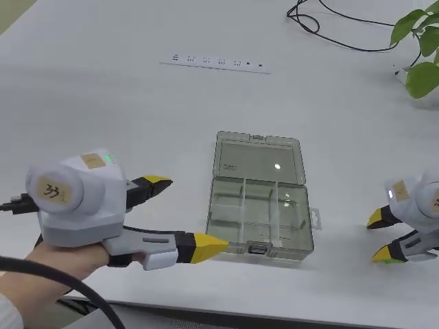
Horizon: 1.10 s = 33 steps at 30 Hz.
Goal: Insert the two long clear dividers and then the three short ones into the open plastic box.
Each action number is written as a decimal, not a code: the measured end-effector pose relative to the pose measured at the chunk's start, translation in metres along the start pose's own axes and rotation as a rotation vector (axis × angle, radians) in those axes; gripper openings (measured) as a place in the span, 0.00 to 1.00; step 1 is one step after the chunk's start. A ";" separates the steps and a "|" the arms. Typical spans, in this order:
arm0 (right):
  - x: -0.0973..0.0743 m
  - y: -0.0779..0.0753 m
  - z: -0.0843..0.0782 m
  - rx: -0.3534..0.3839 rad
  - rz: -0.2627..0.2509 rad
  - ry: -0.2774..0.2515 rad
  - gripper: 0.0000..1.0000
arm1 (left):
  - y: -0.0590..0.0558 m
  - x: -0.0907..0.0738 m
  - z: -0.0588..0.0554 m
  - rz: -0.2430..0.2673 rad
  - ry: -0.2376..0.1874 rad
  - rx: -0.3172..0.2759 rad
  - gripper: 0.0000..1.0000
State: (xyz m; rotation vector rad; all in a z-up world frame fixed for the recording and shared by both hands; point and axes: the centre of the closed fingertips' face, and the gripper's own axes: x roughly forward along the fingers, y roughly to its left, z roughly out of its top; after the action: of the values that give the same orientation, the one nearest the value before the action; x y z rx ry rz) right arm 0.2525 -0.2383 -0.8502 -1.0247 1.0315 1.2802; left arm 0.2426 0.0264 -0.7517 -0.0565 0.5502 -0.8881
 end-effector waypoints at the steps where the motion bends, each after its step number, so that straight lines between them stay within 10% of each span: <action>1: 0.000 0.000 0.000 0.008 -0.001 0.001 0.32 | -0.001 0.001 -0.001 -0.003 0.000 -0.004 0.88; 16: -0.032 -0.010 0.061 0.007 -0.079 -0.155 0.32 | -0.017 0.013 0.001 -0.081 -0.003 -0.074 0.84; 33: -0.065 -0.021 0.150 -0.195 -0.212 -0.265 0.32 | -0.041 0.041 0.030 -0.212 -0.035 -0.210 0.69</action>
State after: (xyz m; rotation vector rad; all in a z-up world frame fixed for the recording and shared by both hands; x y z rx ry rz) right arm 0.2757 -0.1085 -0.7512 -1.0473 0.5894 1.3168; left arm 0.2479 -0.0355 -0.7330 -0.3253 0.6113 -1.0301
